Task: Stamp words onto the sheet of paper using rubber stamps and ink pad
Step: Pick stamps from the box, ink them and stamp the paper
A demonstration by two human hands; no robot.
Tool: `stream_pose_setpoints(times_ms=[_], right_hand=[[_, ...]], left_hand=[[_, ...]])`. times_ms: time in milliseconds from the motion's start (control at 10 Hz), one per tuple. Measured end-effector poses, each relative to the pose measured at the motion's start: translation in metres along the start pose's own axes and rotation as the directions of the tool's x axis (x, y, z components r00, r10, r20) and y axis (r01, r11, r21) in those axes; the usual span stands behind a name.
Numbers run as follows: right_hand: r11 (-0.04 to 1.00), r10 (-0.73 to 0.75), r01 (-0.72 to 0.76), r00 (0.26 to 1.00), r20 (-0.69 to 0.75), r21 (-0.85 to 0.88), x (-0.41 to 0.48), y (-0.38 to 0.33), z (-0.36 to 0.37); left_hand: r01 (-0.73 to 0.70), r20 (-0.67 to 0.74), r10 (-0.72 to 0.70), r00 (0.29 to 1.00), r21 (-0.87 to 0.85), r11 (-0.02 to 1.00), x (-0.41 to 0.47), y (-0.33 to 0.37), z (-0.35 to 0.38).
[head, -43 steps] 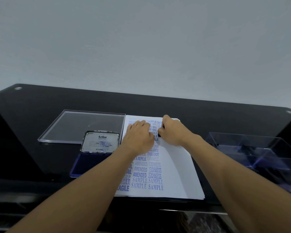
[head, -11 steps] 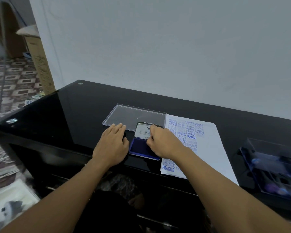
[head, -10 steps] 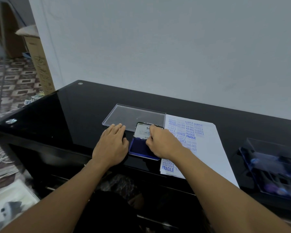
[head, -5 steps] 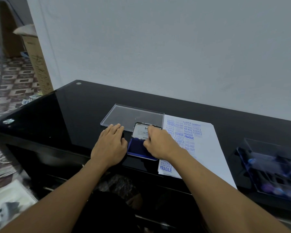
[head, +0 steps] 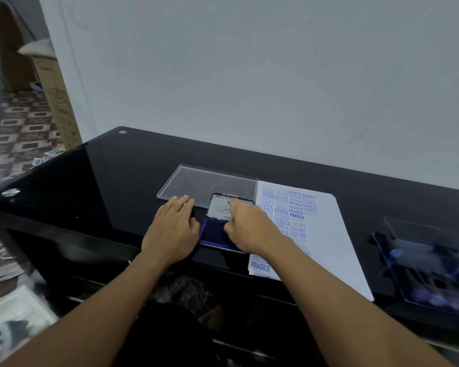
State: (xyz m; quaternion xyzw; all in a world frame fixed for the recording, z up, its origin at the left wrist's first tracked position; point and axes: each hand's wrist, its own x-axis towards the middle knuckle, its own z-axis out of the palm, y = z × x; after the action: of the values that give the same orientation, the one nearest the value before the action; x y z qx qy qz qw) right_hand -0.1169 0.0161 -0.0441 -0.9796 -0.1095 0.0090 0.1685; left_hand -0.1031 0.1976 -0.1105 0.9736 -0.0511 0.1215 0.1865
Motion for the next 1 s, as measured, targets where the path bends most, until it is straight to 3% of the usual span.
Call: stream_pose_setpoints(times_ms=[200, 500, 800, 1000], right_hand=[[0.996, 0.010, -0.012, 1.000, 0.023, 0.090, 0.0049, 0.0065, -0.0056], [1.000, 0.003, -0.003, 1.000, -0.021, 0.001, 0.0012, -0.0008, 0.0028], [0.996, 0.036, -0.036, 0.999, 0.006, 0.084, 0.0045, 0.0040, -0.0025], [1.000, 0.010, -0.011, 0.999, -0.044, -0.012, -0.0001, -0.0018, 0.0040]], left_hand=[[0.002, 0.002, -0.002, 1.000, -0.005, 1.000, -0.0008, 0.0007, -0.0012], [0.001, 0.002, -0.001, 1.000, -0.004, 1.000, -0.0002, -0.0001, -0.0004], [-0.003, 0.003, 0.003, 1.000, -0.005, 1.000, 0.0004, -0.0019, 0.0010], [-0.002, -0.005, 0.002, 1.000, -0.015, 1.000, 0.0003, -0.0019, 0.0021]])
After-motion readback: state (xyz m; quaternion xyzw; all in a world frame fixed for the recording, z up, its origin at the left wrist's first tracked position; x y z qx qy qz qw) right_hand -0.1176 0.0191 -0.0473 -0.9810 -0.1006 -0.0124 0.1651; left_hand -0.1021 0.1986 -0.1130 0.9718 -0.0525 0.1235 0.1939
